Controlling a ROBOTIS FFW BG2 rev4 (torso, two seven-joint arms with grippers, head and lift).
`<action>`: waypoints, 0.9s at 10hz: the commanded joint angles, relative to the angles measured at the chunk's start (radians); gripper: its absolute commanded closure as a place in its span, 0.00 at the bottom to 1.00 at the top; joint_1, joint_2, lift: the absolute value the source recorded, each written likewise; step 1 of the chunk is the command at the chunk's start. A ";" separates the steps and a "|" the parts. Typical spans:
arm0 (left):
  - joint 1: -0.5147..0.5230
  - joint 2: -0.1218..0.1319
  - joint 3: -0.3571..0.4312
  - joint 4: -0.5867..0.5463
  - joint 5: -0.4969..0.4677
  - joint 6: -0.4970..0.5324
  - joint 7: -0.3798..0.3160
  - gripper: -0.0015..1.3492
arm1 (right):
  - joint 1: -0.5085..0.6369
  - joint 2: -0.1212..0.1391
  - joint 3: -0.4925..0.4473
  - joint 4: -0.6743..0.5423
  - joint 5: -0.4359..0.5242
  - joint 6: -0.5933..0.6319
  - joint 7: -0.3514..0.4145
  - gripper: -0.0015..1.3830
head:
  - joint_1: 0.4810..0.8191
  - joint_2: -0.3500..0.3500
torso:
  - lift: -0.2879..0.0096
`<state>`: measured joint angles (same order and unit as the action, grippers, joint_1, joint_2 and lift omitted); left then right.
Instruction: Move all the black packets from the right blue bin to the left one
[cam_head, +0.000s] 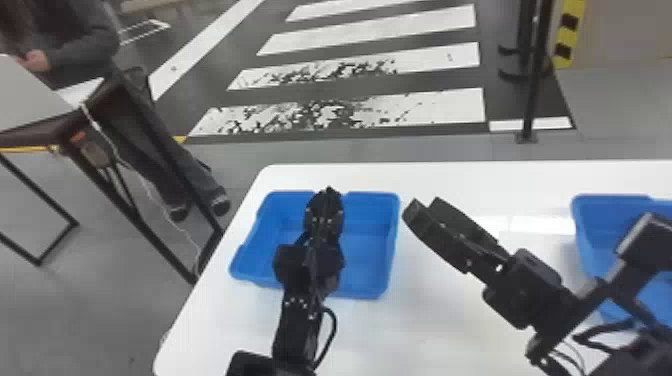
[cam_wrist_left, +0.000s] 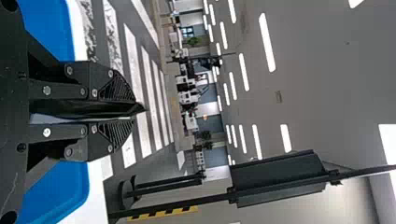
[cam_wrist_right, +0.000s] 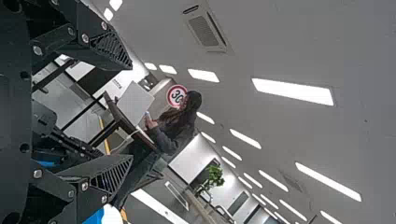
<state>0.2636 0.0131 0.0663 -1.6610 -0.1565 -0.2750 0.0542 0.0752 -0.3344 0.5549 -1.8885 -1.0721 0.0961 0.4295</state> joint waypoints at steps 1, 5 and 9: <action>0.011 -0.004 0.003 0.001 0.055 -0.049 -0.030 0.10 | 0.006 0.002 -0.016 0.000 0.001 0.000 0.000 0.28 | 0.63 1.00 | 0.50; 0.195 0.007 -0.074 -0.331 0.262 -0.164 -0.053 0.08 | 0.045 0.043 -0.272 0.000 0.253 0.049 -0.031 0.28 | 0.63 0.95 | 0.50; 0.345 0.047 -0.168 -0.628 0.316 -0.042 -0.051 0.07 | 0.050 0.063 -0.601 -0.111 0.693 0.481 -0.110 0.28 | 0.61 0.66 | 0.50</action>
<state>0.6023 0.0572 -0.0983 -2.2771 0.1565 -0.3260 0.0017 0.1246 -0.2758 -0.0010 -1.9744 -0.4459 0.5003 0.3210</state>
